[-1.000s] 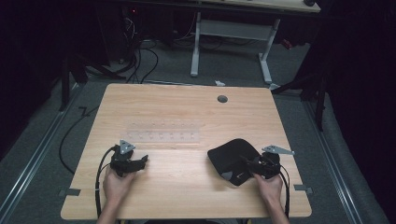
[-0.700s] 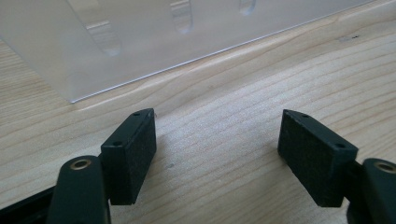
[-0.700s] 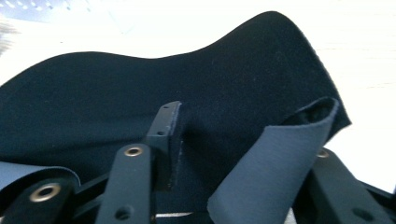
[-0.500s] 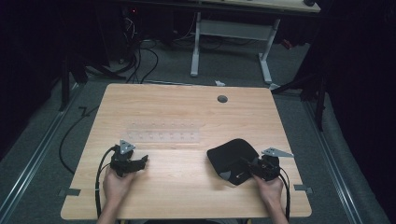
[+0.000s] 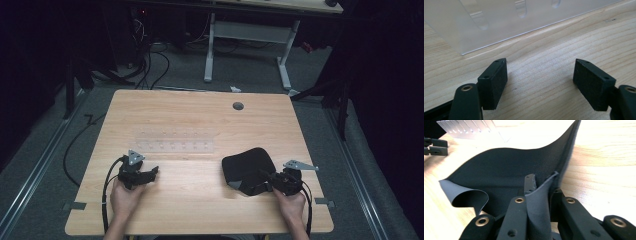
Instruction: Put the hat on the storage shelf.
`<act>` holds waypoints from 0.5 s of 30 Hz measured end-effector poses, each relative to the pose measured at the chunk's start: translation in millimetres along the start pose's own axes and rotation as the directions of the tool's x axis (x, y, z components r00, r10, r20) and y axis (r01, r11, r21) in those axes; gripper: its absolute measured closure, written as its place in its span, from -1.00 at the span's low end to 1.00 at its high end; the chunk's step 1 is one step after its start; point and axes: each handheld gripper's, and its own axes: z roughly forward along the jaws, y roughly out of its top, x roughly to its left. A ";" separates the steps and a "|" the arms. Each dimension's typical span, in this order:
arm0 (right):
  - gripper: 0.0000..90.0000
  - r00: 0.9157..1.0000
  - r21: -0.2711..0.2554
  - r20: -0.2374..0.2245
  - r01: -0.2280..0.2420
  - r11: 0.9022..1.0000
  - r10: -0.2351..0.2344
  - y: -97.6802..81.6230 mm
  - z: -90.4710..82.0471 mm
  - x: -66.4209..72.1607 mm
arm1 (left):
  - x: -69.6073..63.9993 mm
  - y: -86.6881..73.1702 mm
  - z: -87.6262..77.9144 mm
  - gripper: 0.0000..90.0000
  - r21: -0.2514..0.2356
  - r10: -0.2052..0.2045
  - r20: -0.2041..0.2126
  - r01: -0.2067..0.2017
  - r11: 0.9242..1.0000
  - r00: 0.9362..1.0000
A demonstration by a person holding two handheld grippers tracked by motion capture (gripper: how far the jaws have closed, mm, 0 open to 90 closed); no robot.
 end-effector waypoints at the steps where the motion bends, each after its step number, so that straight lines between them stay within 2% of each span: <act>1: 0.85 1.000 -0.003 -0.003 -0.003 1.000 0.003 0.1 -0.6 0.7 | 0.0 0.0 0.0 -0.38 0.000 -0.001 0.000 0.001 1.000 1.000; 7: 0.87 1.000 -0.014 -0.011 -0.004 1.000 0.004 0.6 -2.9 2.2 | 0.1 0.1 -0.1 -0.38 0.000 -0.002 0.001 0.002 1.000 1.000; 15: 0.88 1.000 -0.022 0.003 -0.018 1.000 0.018 1.5 -10.4 2.9 | -0.1 -0.4 -0.7 -0.39 0.004 0.004 0.001 -0.004 1.000 1.000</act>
